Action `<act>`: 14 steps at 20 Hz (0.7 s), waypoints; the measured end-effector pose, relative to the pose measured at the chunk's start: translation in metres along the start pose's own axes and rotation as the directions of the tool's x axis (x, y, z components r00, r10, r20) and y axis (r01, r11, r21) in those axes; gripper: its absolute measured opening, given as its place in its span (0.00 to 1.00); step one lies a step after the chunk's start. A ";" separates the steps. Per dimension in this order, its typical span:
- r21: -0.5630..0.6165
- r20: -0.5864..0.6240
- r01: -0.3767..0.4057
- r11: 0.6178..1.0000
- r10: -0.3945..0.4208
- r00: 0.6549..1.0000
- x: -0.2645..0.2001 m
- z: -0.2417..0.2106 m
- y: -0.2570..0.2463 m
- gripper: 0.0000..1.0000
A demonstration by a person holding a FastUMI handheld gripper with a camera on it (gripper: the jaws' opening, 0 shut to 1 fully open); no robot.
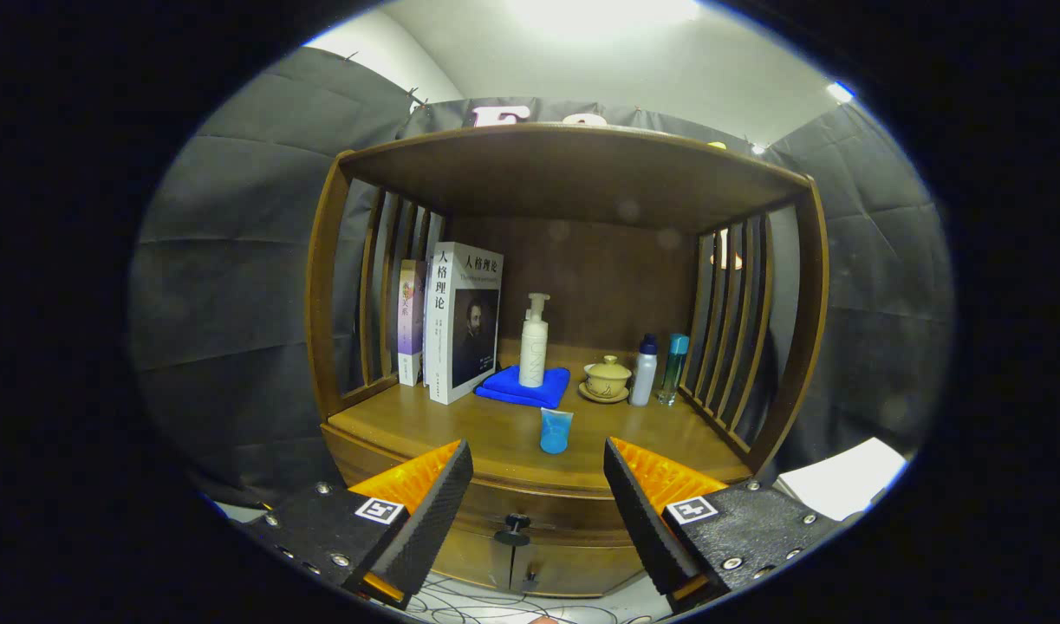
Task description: Pull open the drawer, take out the items inside it, and place them on the countertop above the cabinet.
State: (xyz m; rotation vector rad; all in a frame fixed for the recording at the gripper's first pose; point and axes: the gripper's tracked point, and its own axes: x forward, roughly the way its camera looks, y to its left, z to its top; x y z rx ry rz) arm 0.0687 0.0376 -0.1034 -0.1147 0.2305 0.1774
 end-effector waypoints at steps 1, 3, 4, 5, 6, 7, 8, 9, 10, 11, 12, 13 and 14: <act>-0.005 -0.002 -0.009 1.000 0.009 1.000 -0.004 0.006 0.001 0.94; -0.010 0.029 -0.033 0.999 0.034 0.999 -0.013 0.021 0.003 0.94; -0.017 0.041 -0.050 0.999 0.051 0.998 -0.016 0.027 0.005 0.94; -0.028 0.053 -0.043 0.999 0.044 0.998 -0.021 0.032 0.001 0.94; -0.038 0.067 -0.016 0.999 0.018 0.998 -0.030 0.036 -0.010 0.94; -0.041 0.082 0.012 0.999 -0.008 0.997 -0.037 0.042 -0.017 0.94; -0.033 0.094 0.035 0.999 -0.032 0.995 -0.043 0.049 -0.021 0.94; -0.020 0.102 0.043 0.999 -0.041 0.994 -0.048 0.054 -0.023 0.94; -0.007 0.123 0.045 0.999 -0.043 0.991 -0.053 0.060 -0.023 0.94; -0.002 0.142 0.048 0.999 -0.047 0.989 -0.059 0.065 -0.025 0.94; -0.008 0.156 0.055 0.998 -0.053 0.986 -0.063 0.067 -0.030 0.94; -0.017 0.159 0.072 0.997 -0.068 0.985 -0.066 0.067 -0.035 0.94; -0.025 0.149 0.094 0.995 -0.089 0.985 -0.069 0.062 -0.041 0.94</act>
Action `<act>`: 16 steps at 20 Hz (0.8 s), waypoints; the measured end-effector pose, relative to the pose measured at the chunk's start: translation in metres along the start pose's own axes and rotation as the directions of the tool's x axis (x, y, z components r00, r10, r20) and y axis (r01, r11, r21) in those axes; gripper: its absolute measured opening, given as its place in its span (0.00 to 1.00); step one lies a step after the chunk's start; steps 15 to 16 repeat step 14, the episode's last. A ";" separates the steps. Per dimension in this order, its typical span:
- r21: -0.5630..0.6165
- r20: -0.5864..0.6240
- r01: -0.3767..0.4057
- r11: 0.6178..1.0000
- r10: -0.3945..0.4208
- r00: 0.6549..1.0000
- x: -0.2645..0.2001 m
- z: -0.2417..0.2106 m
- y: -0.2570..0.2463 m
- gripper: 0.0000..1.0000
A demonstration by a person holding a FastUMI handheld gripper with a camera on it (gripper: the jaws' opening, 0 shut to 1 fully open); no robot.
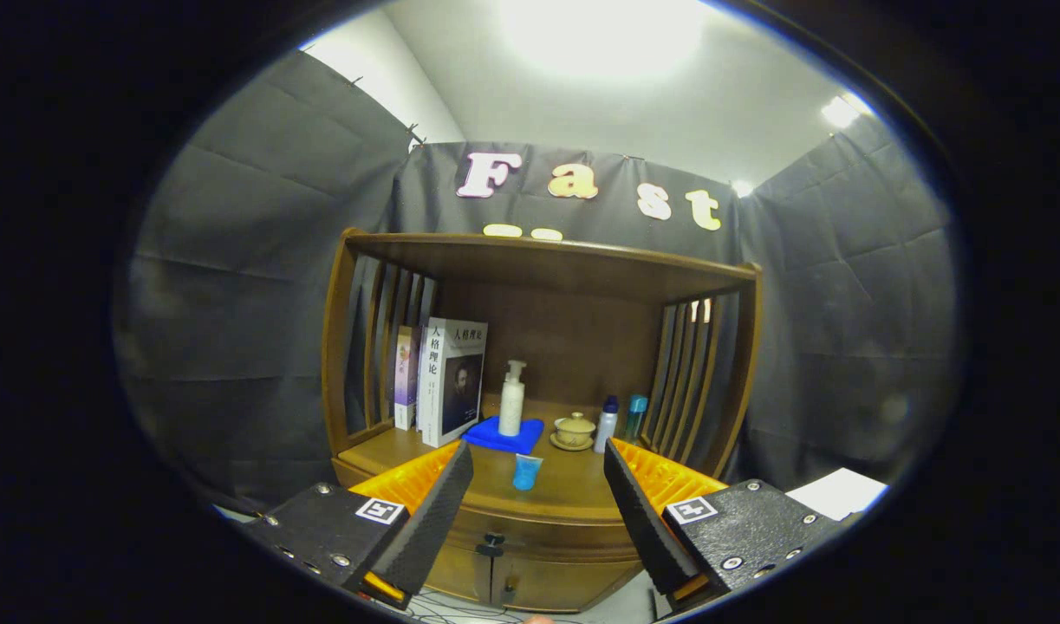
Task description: Pull open the drawer, take out the items inside it, and place them on the countertop above the cabinet.
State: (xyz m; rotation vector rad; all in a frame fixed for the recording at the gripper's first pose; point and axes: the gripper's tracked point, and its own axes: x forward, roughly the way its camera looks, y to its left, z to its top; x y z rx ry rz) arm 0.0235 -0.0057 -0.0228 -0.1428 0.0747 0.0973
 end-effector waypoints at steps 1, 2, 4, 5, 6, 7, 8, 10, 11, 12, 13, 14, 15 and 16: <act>-0.001 -0.006 0.018 1.000 -0.018 1.000 -0.004 -0.002 -0.005 0.94; 0.012 -0.002 0.028 1.000 -0.028 1.000 -0.006 0.002 -0.006 0.94; 0.048 0.014 0.003 0.999 -0.004 1.000 -0.012 0.010 -0.002 0.94; 0.065 0.032 0.010 0.998 -0.012 0.999 -0.016 0.018 -0.006 0.94; 0.082 0.050 0.023 0.996 -0.027 0.998 -0.020 0.025 -0.012 0.94; 0.097 0.066 0.025 0.995 -0.032 0.997 -0.024 0.030 -0.014 0.94; 0.109 0.076 0.019 0.994 -0.028 0.997 -0.027 0.035 -0.012 0.94; 0.108 0.103 0.009 0.994 -0.020 0.994 -0.031 0.046 -0.010 0.94; 0.099 0.108 0.017 0.995 -0.027 0.994 -0.033 0.048 -0.012 0.94; 0.086 0.112 0.028 0.996 -0.037 0.993 -0.035 0.050 -0.016 0.94; 0.073 0.118 0.038 0.997 -0.046 0.992 -0.036 0.052 -0.018 0.94; 0.061 0.121 0.044 0.997 -0.052 0.991 -0.038 0.054 -0.018 0.94; 0.061 0.121 0.044 0.997 -0.052 0.991 -0.038 0.054 -0.018 0.94; 0.061 0.121 0.044 0.997 -0.052 0.991 -0.038 0.054 -0.018 0.94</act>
